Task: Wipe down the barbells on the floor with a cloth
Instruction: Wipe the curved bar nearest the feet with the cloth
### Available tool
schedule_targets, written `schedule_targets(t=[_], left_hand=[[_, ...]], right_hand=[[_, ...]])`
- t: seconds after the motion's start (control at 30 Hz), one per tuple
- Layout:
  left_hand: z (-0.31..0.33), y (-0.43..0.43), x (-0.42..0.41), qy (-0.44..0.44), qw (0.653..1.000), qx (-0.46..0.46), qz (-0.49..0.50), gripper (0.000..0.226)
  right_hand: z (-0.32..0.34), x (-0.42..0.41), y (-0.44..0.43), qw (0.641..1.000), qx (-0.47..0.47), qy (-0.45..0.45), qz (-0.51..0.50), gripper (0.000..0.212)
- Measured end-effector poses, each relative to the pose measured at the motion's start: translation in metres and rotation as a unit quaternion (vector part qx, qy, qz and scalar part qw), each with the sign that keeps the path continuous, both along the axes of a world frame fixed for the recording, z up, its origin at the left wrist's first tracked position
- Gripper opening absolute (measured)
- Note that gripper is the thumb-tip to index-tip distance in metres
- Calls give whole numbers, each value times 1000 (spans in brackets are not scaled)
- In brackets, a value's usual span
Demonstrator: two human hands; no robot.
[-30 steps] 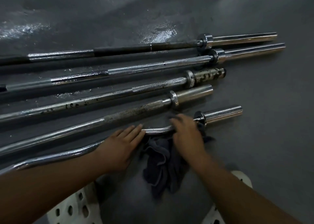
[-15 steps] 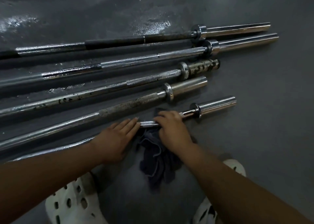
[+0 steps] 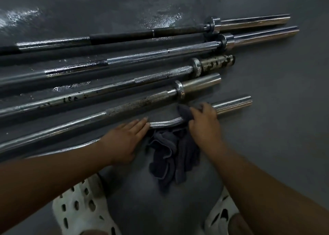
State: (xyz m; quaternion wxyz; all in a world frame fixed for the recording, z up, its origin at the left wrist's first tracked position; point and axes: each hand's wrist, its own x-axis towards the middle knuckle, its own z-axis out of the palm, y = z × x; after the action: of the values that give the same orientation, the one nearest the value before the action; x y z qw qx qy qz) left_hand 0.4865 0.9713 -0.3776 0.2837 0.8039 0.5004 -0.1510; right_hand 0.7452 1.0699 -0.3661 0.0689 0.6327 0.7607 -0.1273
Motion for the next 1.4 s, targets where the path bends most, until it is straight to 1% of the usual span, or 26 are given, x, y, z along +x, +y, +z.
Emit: schedule_targets(t=[0.03, 0.07, 0.13, 0.17, 0.2, 0.23, 0.3, 0.33, 0.4, 0.5, 0.53, 0.63, 0.67, 0.7, 0.8, 0.83, 0.9, 0.97, 1.0, 1.03, 1.13, 1.17, 1.2, 1.27, 1.33, 1.4], left_hand=[[0, -1, 1, 0, 1000, 2, 2, 95], [0, -2, 2, -3, 1000, 4, 7, 96], [1, -2, 3, -8, 1000, 8, 16, 97], [1, -1, 3, -8, 1000, 5, 13, 96], [1, 0, 3, -7, 1000, -1, 8, 95], [0, 1, 2, -5, 1000, -5, 5, 95], [-1, 1, 2, -1, 1000, 1, 4, 97], [-2, 0, 3, 0, 1000, 5, 5, 98], [-3, -2, 4, -2, 1000, 7, 13, 100], [0, 1, 2, -5, 1000, -4, 9, 98], [1, 2, 1, -8, 1000, -9, 6, 99], [2, 3, 2, -2, 1000, -14, -1, 101], [3, 3, 3, 4, 1000, -14, -3, 101], [4, 3, 3, 8, 1000, -15, -4, 102], [4, 4, 2, 2, 1000, -20, 0, 102], [4, 4, 2, 3, 1000, -23, 0, 103], [2, 2, 1, 7, 1000, -21, -1, 105], [1, 1, 3, 18, 1000, -14, -2, 106], [2, 0, 4, 19, 1000, -9, 2, 106], [2, 0, 5, 22, 1000, -7, 6, 105], [2, -4, 4, 17, 999, 28, 18, 99], [1, -5, 2, 10, 999, 37, 21, 98], [-1, -7, 1, 0, 999, 42, 27, 97], [-7, -9, -2, -12, 997, 64, 35, 99], [-6, -11, 0, -15, 996, 78, 35, 99], [-5, -13, 1, -21, 996, 83, 40, 95]], right_hand=[[1, -8, -5, 1000, 4, -18, -11, 40], [4, -26, -16, 1000, -1, -10, 20, 39], [4, -50, -40, 990, -39, 33, 132, 47], [3, -47, -41, 985, -55, 56, 156, 54], [4, -35, -32, 986, -66, 78, 132, 59], [0, -15, -20, 992, -55, 90, 67, 62], [-2, 17, -6, 992, -11, 72, -101, 60], [-1, 16, -10, 987, -9, 57, -147, 60], [1, -17, -29, 988, -52, 67, -128, 62], [-1, -35, -43, 993, -97, 63, 28, 62], [-3, -25, -35, 994, -92, 52, 15, 61], [-10, 3, -19, 982, -63, 54, -170, 56], [-10, 0, -18, 978, -62, 57, -192, 56], [-9, -6, -19, 981, -71, 57, -170, 56], [0, -3, -16, 991, -121, 47, -17, 61], [2, 8, -12, 991, -131, 38, 2, 62], [2, 28, -2, 992, -113, 15, -44, 60], [5, 23, -9, 984, -92, 40, -147, 60], [5, 6, -19, 982, -94, 58, -155, 61], [5, -16, -32, 984, -107, 72, -123, 61], [8, -60, -59, 975, -187, 44, 110, 65], [9, -58, -53, 972, -194, 35, 131, 67], [7, -49, -44, 976, -185, 21, 116, 66], [2, -27, -34, 988, -152, 1, 18, 63], [3, -33, -46, 988, -131, 29, -73, 64], [2, -62, -66, 985, -151, 64, -56, 69]])
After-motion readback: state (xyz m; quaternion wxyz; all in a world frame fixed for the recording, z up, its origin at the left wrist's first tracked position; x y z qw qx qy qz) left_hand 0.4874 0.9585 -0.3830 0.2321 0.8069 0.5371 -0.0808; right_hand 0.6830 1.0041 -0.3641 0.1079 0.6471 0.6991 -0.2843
